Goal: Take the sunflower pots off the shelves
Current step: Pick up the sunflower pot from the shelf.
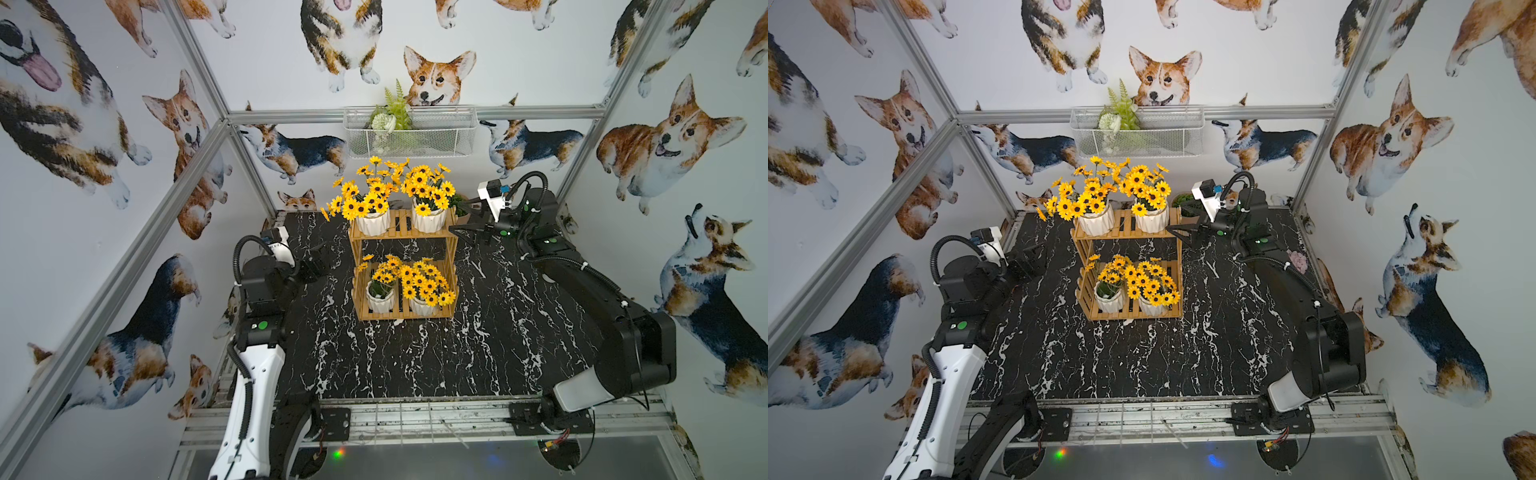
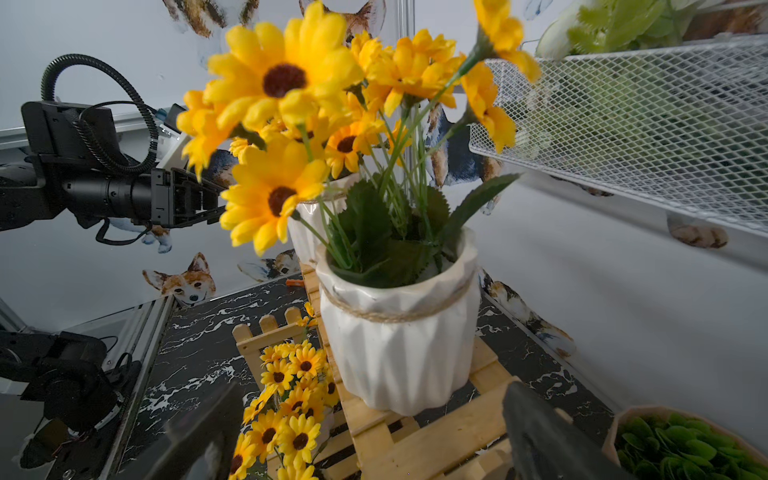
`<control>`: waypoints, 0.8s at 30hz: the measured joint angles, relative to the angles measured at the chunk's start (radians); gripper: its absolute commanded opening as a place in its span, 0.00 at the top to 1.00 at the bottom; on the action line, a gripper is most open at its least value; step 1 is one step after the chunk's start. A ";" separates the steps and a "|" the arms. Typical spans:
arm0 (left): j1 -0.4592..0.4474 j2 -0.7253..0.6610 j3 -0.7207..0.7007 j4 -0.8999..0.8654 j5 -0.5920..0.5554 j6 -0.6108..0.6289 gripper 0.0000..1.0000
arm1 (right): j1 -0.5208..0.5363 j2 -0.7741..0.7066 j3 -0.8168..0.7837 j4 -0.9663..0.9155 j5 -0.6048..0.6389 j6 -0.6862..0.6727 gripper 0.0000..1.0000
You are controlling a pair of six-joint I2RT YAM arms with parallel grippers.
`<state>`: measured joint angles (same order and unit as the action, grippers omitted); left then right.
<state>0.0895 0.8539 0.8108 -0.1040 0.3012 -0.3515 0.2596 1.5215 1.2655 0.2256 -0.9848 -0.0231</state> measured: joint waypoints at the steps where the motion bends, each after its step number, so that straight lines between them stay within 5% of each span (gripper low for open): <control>1: 0.000 0.000 0.000 0.000 0.000 0.000 0.00 | -0.001 0.005 0.002 0.001 -0.003 0.000 0.00; 24: 0.009 0.024 0.023 -0.003 0.006 -0.011 0.00 | -0.004 0.102 0.070 0.000 -0.036 -0.006 0.00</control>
<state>0.0986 0.8776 0.8333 -0.1066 0.3073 -0.3626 0.2554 1.6238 1.3354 0.2253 -1.0206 -0.0296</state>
